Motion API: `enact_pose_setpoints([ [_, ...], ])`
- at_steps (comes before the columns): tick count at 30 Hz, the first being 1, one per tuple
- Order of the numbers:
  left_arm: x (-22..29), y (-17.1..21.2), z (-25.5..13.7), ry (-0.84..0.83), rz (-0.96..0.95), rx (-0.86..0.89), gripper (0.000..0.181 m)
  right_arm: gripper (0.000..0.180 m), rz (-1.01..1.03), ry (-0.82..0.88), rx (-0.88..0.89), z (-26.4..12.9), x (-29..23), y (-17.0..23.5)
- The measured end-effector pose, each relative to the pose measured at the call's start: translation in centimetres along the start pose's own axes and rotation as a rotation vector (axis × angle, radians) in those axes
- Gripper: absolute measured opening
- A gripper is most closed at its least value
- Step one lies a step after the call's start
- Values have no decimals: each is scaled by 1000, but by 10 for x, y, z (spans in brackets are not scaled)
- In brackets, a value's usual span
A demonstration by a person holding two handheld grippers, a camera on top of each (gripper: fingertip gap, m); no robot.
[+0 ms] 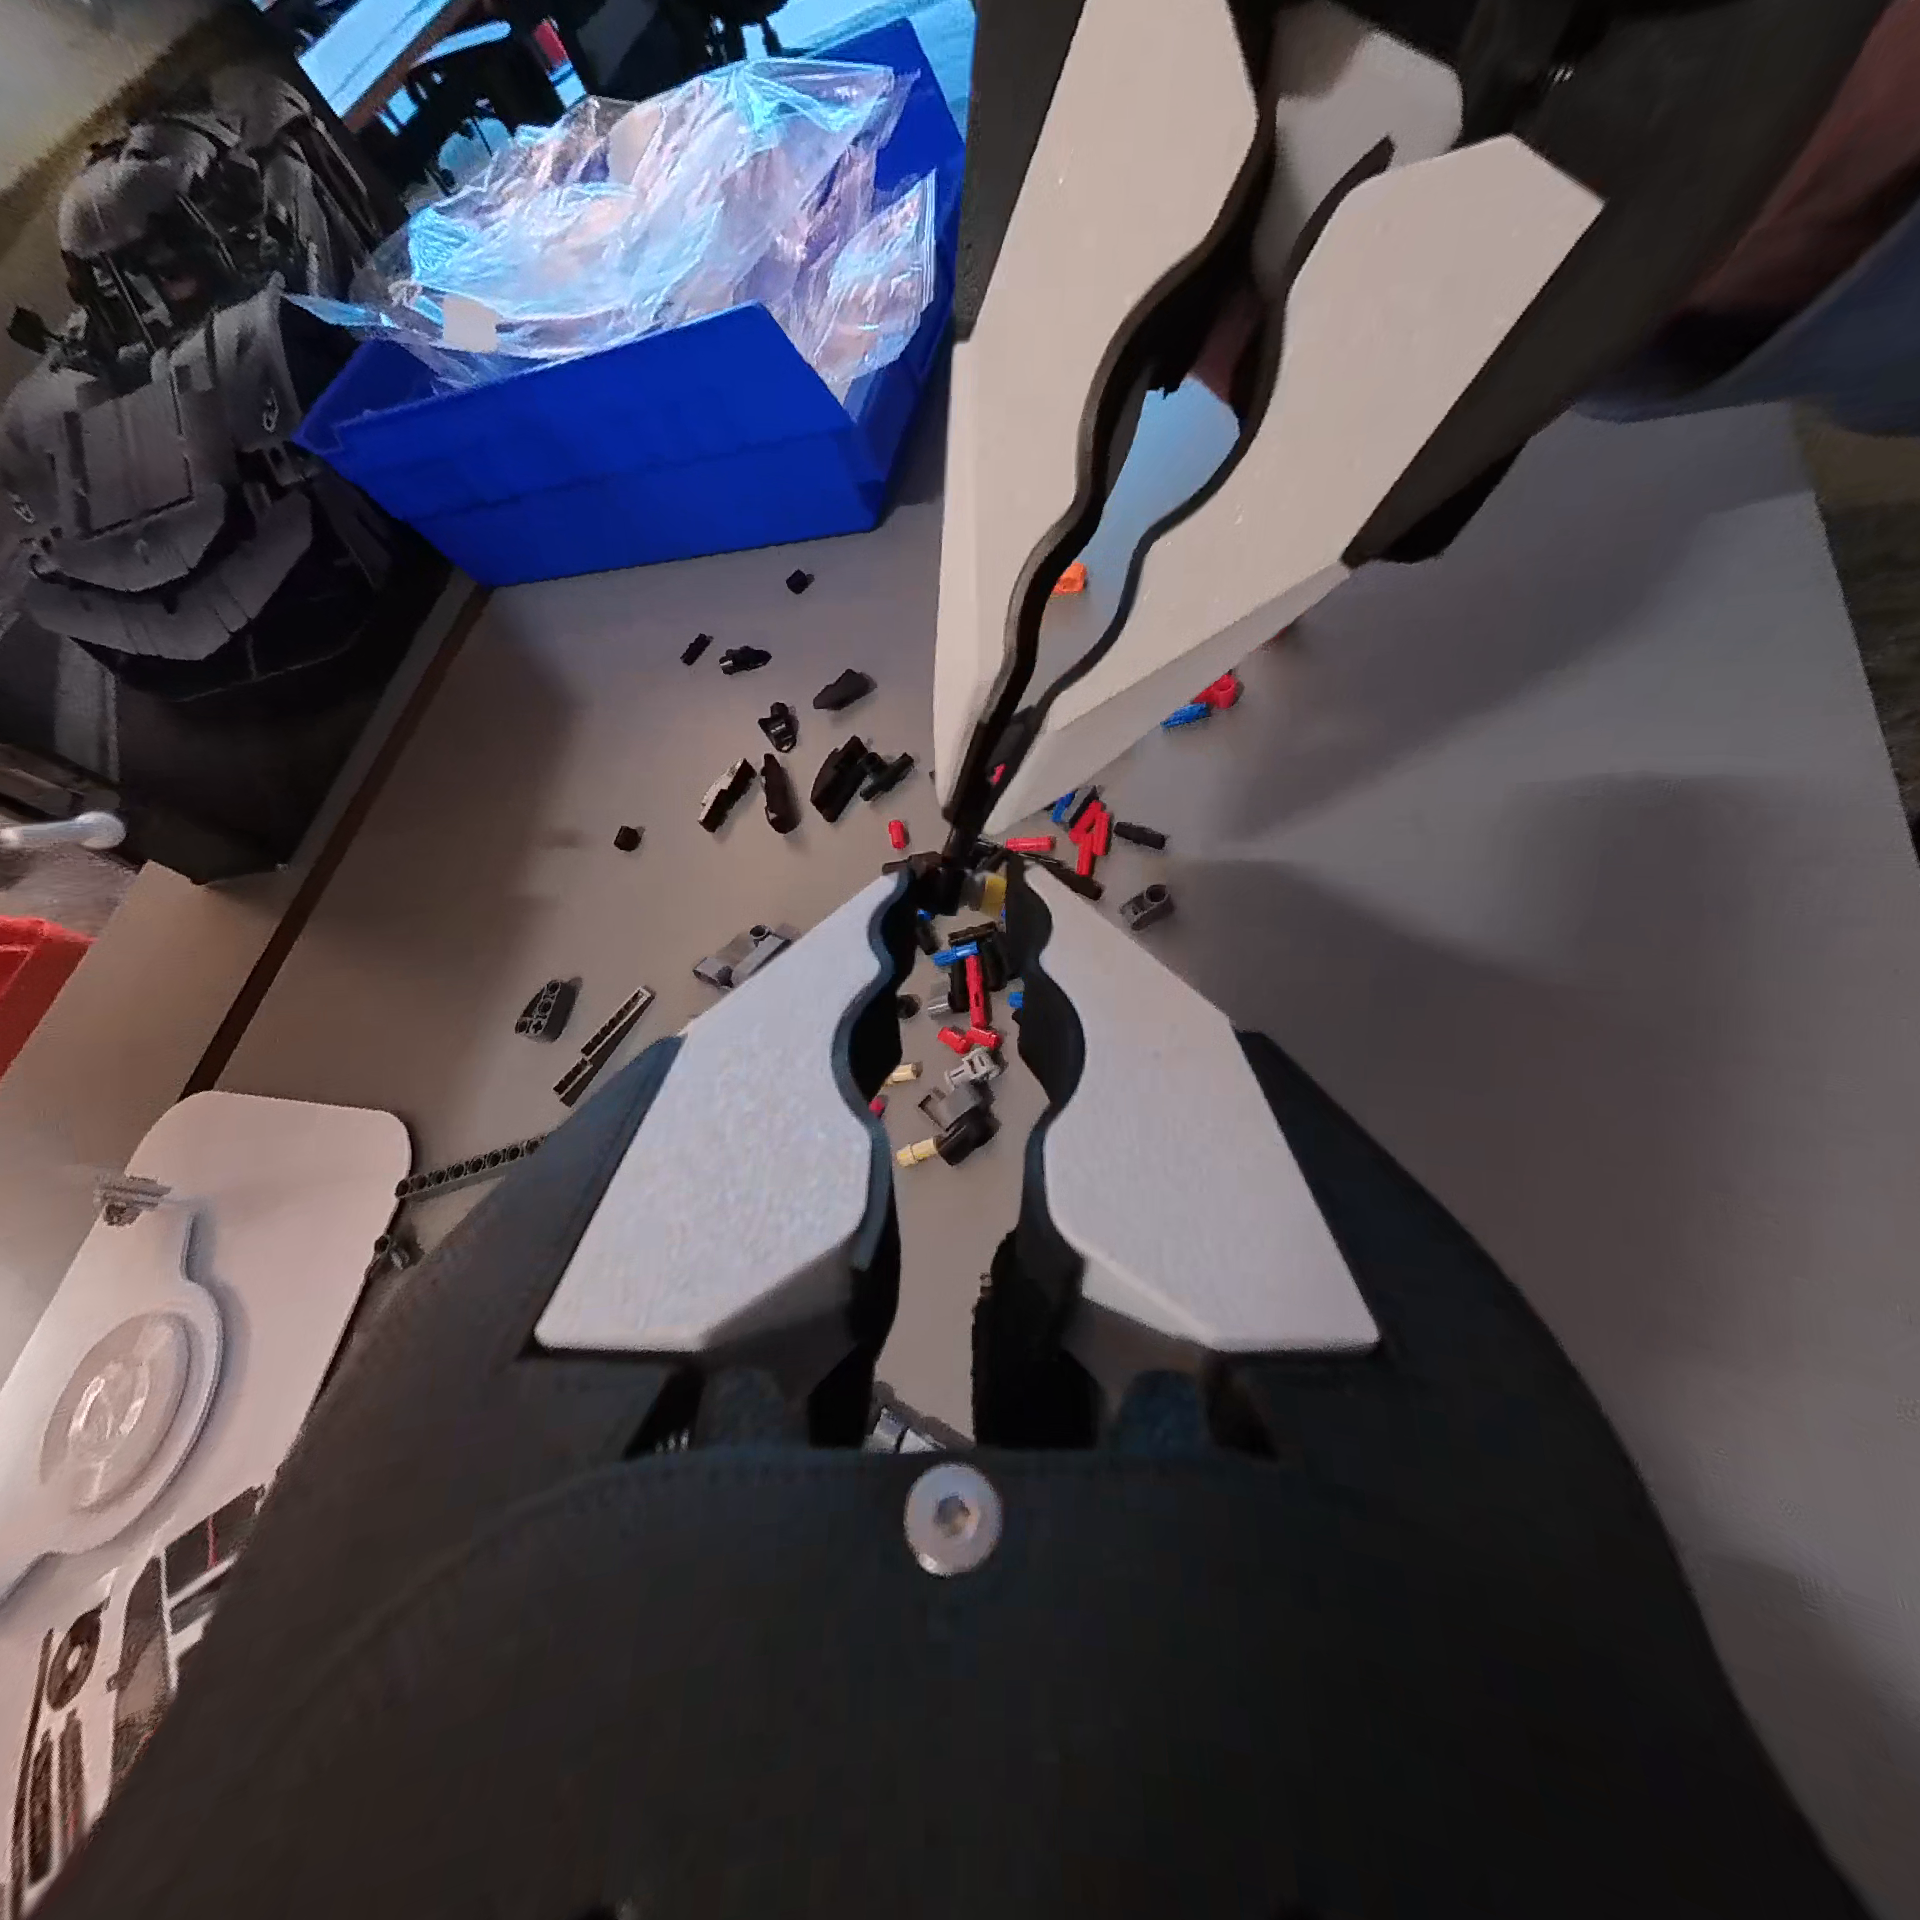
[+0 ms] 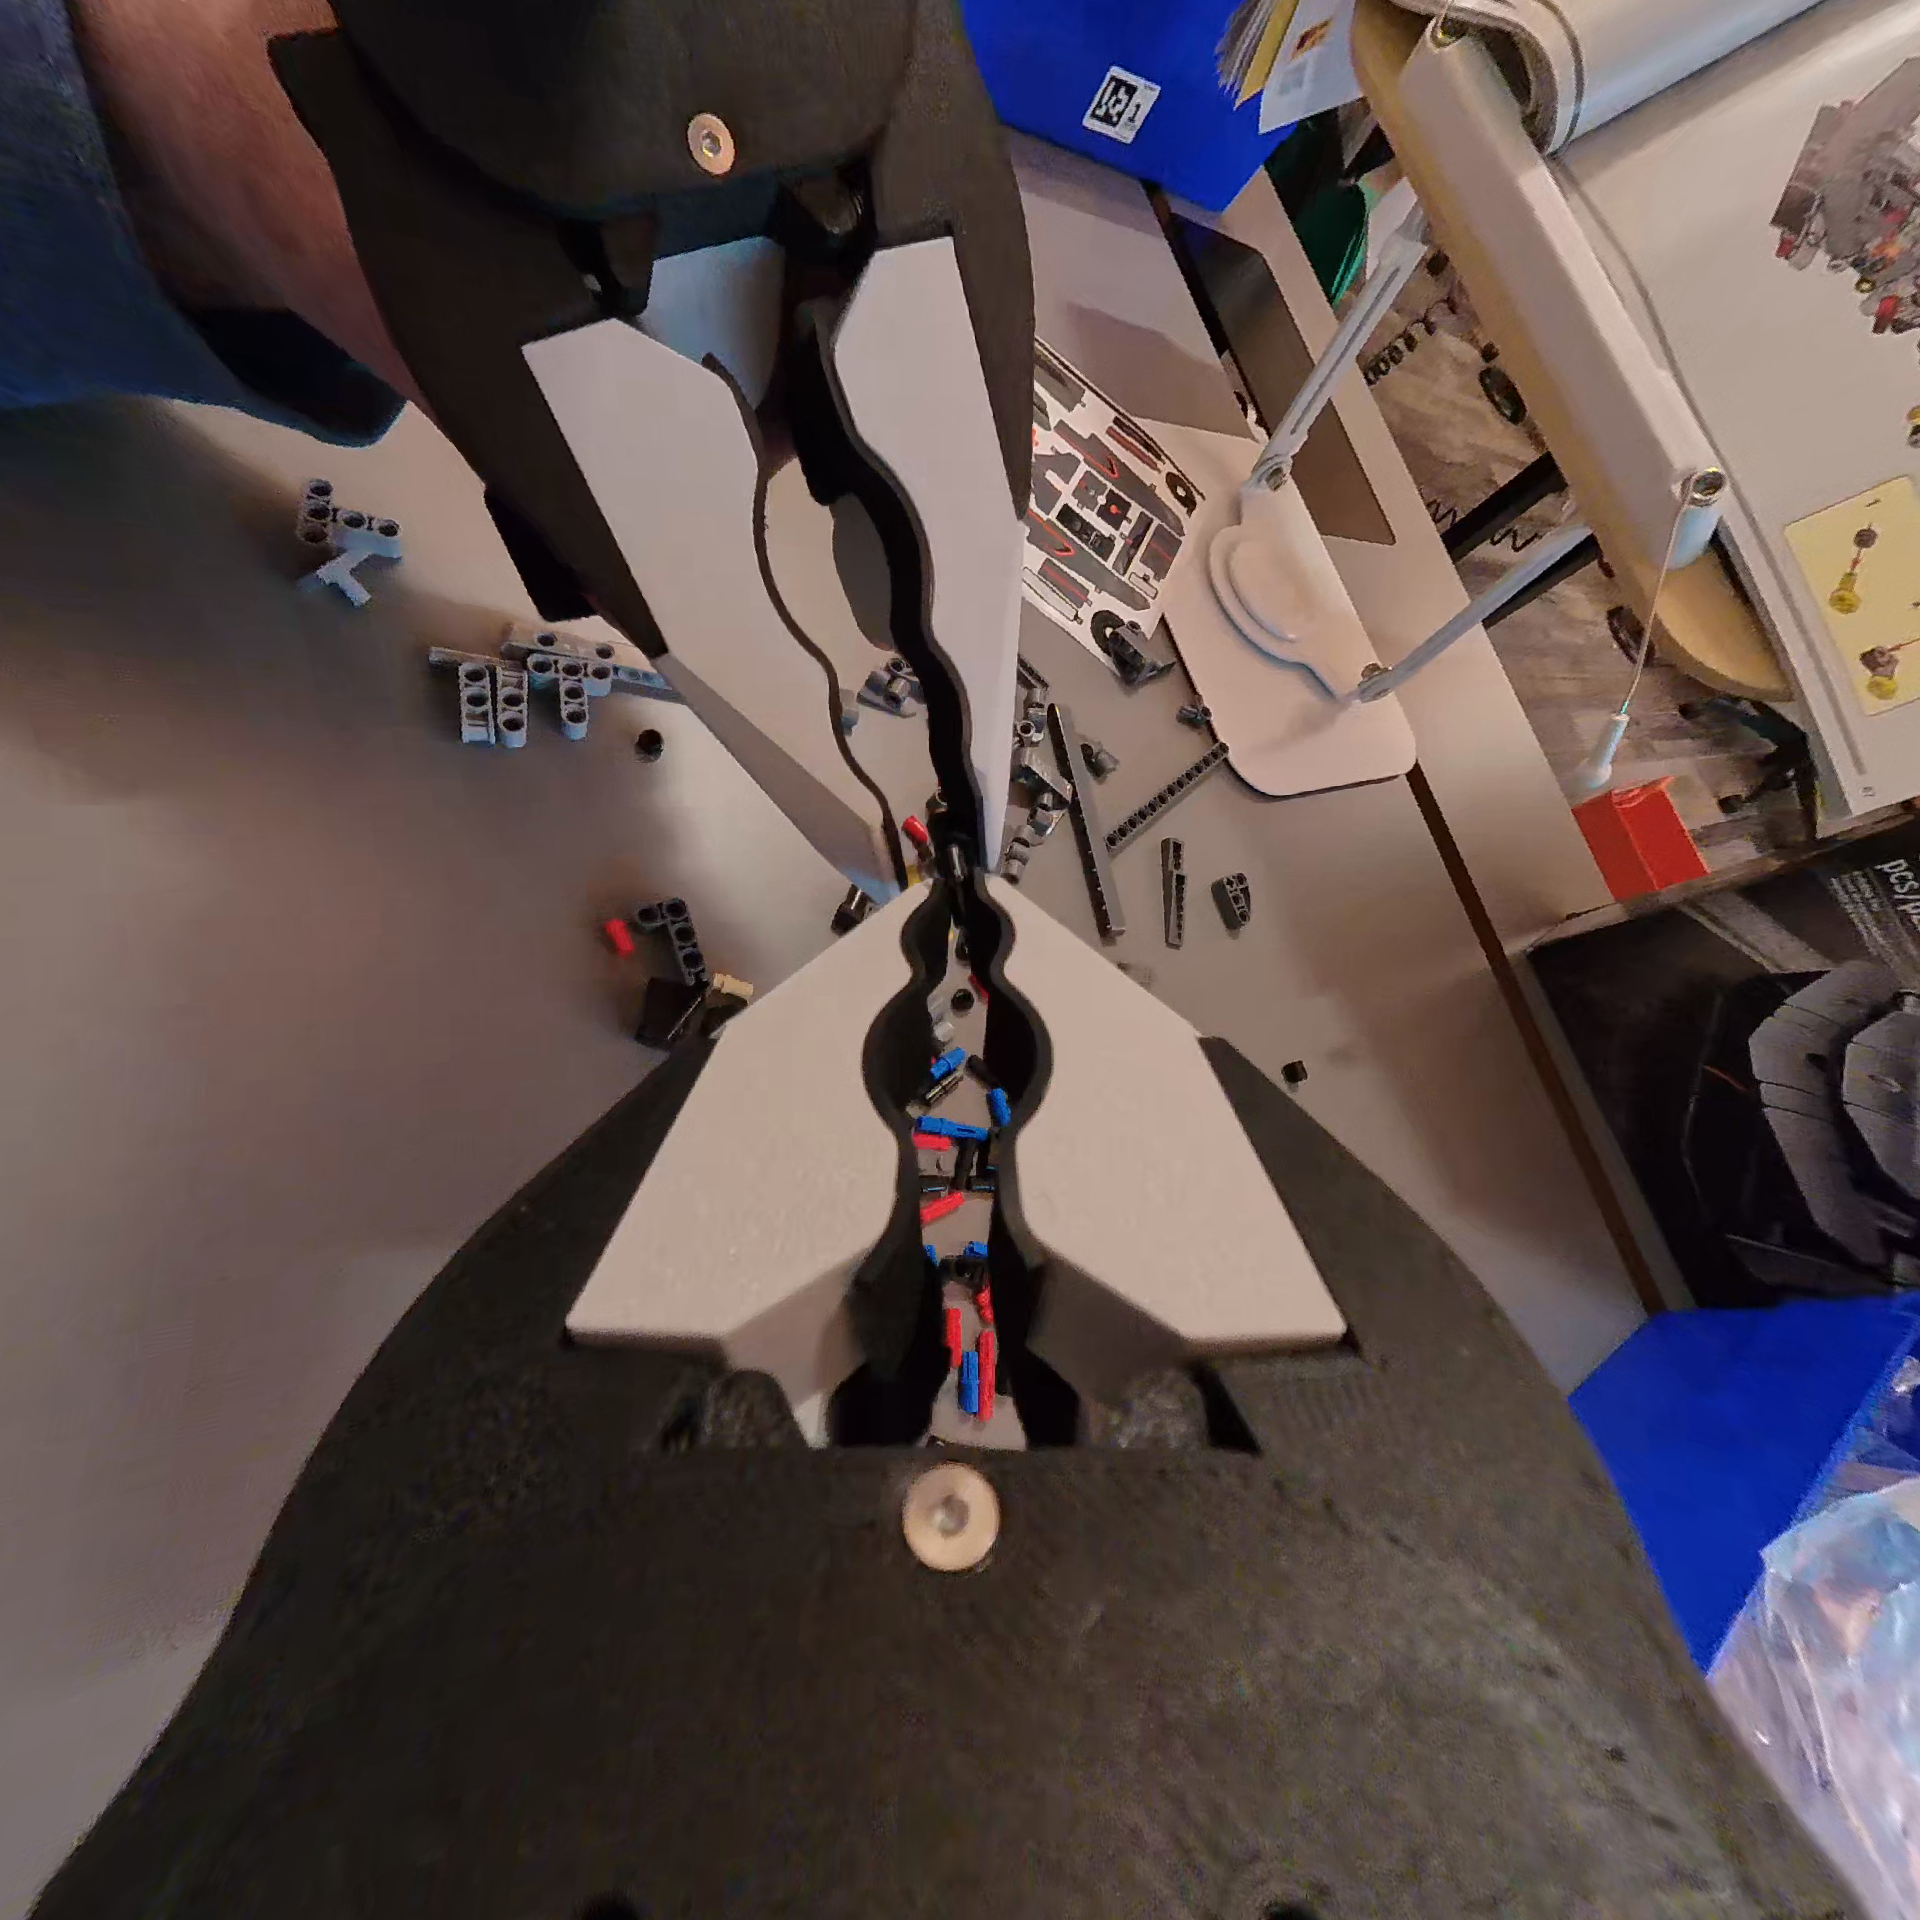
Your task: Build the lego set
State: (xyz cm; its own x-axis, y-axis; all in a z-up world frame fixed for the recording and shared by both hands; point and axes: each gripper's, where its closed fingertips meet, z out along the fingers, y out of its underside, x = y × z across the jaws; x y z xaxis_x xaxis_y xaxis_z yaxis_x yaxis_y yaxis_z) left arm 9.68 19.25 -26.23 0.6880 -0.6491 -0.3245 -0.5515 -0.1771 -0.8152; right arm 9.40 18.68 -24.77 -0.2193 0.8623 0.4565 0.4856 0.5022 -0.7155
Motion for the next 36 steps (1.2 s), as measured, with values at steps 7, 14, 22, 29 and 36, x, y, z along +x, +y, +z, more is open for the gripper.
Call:
enact_pose_setpoints([
  [7, 1, 1, 5, -11, 35, -47, 15, 0, -43, 35, -42, 2, 0, 6],
  [14, 7, 7, 11, 19, 29, -99, 15, 0, -78, 44, -97, 3, -5, 14],
  [22, 61, 27, 29, 214, -20, -223, 16, 0, 94, -86, -73, -15, -36, 47],
  [29, 106, 46, 48, 313, 3, -344, 16, 0, 174, -161, -95, -29, -71, 76],
  [36, 115, 44, 51, 339, -21, -342, 16, 0, 214, -205, -113, -30, -93, 91],
])
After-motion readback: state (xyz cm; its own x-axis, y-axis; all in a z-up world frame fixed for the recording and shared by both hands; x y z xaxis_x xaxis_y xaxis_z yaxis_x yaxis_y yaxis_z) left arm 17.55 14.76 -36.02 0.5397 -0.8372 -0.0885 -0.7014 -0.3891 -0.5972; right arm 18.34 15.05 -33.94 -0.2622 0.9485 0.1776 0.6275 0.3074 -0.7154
